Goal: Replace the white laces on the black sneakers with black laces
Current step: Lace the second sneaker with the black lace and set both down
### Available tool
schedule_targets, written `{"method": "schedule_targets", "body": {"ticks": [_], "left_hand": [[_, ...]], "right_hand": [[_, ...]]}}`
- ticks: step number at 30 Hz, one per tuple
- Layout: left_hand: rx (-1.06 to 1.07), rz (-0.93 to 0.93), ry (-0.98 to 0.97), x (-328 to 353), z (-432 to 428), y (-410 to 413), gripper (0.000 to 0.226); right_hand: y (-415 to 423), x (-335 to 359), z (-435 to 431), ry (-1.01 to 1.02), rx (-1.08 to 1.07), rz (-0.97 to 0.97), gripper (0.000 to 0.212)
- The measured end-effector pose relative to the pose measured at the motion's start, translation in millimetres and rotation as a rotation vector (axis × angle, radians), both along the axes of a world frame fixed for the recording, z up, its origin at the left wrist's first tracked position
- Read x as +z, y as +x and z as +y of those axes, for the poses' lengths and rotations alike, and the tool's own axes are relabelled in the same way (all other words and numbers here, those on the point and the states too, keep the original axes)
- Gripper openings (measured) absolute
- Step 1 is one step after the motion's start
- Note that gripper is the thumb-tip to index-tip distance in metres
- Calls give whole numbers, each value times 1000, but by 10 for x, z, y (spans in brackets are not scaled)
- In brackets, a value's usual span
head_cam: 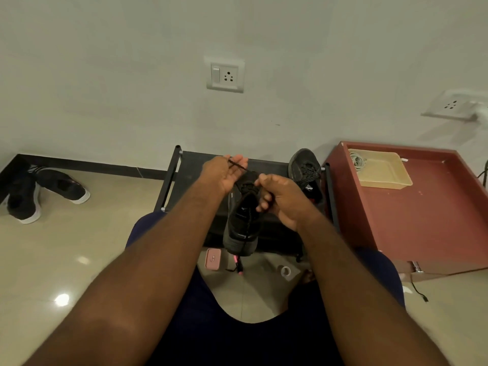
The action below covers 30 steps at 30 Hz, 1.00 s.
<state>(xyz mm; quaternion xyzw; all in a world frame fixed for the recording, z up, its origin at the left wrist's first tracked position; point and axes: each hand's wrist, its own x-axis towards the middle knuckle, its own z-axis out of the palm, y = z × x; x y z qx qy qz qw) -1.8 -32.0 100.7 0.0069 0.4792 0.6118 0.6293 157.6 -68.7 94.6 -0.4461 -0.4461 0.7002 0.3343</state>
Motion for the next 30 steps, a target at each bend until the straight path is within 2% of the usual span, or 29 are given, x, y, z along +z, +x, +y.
{"method": "schedule_targets", "body": {"ticks": [4, 8, 10, 11, 12, 14, 15, 16, 18, 20, 23, 25, 27, 30], "left_hand": [[66, 96, -96, -190, 19, -247, 31], [64, 157, -124, -338, -27, -326, 32], [-17, 203, -73, -383, -24, -328, 34], [-134, 277, -6, -377, -23, -320, 37], [-317, 418, 77, -368, -30, -302, 39], [-776, 885, 215, -378, -52, -236, 43], [-907, 1124, 217, -403, -68, -171, 46], [-940, 1300, 195, -447, -82, -106, 50], [-861, 1423, 129, -545, -185, 42, 58], [-779, 1436, 15, -671, -304, 171, 57], [-768, 1565, -154, -835, -504, 261, 34], [-681, 1602, -168, -934, -651, 269, 24], [-612, 1548, -124, -1056, -855, 298, 22], [-574, 1488, -80, -1230, -1112, 303, 27]], "right_hand": [[445, -37, 30, -28, -126, -24, 19], [731, -213, -55, -143, -39, -246, 21], [752, -300, -130, -150, -24, -250, 16], [736, -329, -163, -142, -62, -195, 19], [715, -363, -190, -130, -131, -117, 26], [640, -420, -207, -105, -296, 13, 33], [588, -458, -218, -112, -368, 40, 30], [532, -487, -233, -127, -429, 36, 24], [400, -553, -301, -171, -484, -13, 11], [289, -621, -422, -199, -436, -108, 13], [183, -714, -550, -156, -409, -252, 19], [171, -761, -554, -74, -443, -337, 26], [168, -807, -523, 27, -434, -453, 23], [126, -905, -485, 150, -280, -642, 21]]}}
